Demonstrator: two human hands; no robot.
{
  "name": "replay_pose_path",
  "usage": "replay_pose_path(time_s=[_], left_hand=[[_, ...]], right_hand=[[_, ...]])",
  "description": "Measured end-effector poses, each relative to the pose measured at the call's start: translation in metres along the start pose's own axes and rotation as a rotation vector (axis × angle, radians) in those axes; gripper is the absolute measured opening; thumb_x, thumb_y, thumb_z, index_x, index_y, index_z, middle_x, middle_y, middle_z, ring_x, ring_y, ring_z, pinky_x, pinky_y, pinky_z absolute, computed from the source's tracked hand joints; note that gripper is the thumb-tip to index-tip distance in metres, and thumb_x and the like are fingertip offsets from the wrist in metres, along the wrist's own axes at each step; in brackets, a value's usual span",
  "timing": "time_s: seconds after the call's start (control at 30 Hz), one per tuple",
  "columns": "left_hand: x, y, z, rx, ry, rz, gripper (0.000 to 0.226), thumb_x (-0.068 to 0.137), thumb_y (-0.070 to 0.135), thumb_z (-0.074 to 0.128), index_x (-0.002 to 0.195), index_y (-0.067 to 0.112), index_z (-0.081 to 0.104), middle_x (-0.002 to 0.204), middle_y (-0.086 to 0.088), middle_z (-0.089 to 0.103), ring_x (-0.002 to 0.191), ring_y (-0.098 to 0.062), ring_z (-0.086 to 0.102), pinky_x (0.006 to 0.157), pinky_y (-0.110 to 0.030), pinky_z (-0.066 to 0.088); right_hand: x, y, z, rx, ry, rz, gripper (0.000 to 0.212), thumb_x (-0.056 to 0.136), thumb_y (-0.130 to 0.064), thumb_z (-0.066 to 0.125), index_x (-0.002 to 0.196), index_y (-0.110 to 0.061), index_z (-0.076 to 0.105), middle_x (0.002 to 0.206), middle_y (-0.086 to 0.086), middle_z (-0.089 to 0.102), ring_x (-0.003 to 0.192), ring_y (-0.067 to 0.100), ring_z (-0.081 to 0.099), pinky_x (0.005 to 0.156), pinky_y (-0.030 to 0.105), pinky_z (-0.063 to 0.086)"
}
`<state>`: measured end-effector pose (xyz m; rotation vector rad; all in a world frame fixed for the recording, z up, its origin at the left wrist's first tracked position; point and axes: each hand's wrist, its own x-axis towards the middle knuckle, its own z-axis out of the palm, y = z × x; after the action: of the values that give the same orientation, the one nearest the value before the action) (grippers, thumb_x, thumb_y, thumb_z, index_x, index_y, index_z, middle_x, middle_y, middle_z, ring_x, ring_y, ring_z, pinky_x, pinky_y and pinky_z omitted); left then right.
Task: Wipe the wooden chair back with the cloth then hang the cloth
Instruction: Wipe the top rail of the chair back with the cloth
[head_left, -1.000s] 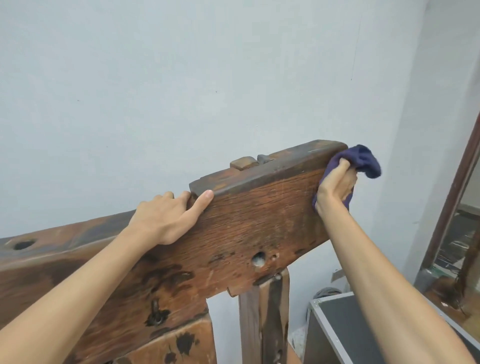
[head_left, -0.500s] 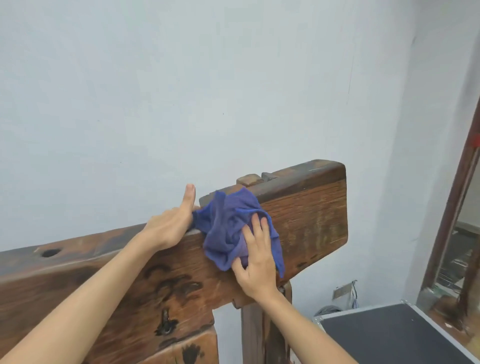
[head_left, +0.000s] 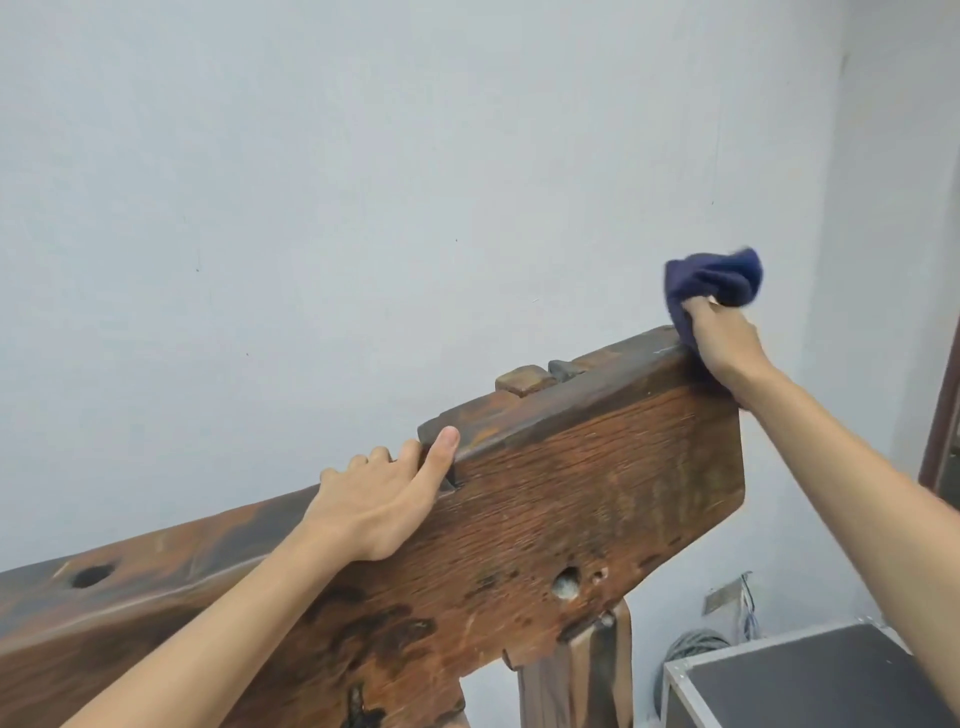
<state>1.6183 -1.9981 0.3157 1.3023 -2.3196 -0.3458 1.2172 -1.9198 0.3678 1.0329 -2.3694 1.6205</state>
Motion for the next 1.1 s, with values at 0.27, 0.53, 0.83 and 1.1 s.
replay_pose_path(time_s=[0.27,0.53,0.83,1.1], left_hand=[[0.001,0.004,-0.007,0.002,-0.064,-0.037,0.111,0.075,0.084,-0.023,0.123,0.022,0.055,0.098,-0.006,0.065,0.101,-0.033,0.056,0.102,-0.048,0.038],[0.007,-0.003,-0.015,-0.610,0.005,-0.179,0.153,0.036,0.110,-0.010,0.150,0.029,0.051,0.155,-0.009,0.051,0.150,-0.027,0.038,0.126,-0.047,0.019],[-0.008,-0.002,-0.024,-0.652,0.104,-0.202,0.128,0.059,0.099,-0.012,0.142,0.026,0.052,0.127,-0.011,0.068,0.123,-0.032,0.058,0.109,-0.048,0.038],[-0.008,-0.007,-0.023,-0.560,0.121,-0.144,0.114,0.071,0.091,-0.010,0.133,0.026,0.059,0.117,-0.008,0.070,0.120,-0.033,0.055,0.105,-0.046,0.036]], right_hand=[[-0.076,-0.097,0.049,-0.735,-0.543,-0.388,0.051,0.092,-0.067,0.030,0.139,-0.059,0.045,0.163,-0.002,0.035,0.148,0.026,0.035,0.109,0.049,0.032],[-0.210,-0.169,0.118,-0.519,-0.577,-0.755,0.047,0.092,-0.046,0.036,0.136,-0.047,0.054,0.138,0.000,0.064,0.131,0.027,0.054,0.099,0.046,0.045],[-0.183,-0.158,0.110,-0.458,-0.532,-0.670,0.049,0.094,-0.033,0.048,0.142,-0.040,0.053,0.161,-0.001,0.035,0.142,0.027,0.040,0.108,0.046,0.041],[-0.128,-0.128,0.083,-0.520,-0.435,-0.633,0.057,0.088,-0.017,0.047,0.139,-0.040,0.056,0.135,0.007,0.061,0.123,0.035,0.056,0.097,0.043,0.049]])
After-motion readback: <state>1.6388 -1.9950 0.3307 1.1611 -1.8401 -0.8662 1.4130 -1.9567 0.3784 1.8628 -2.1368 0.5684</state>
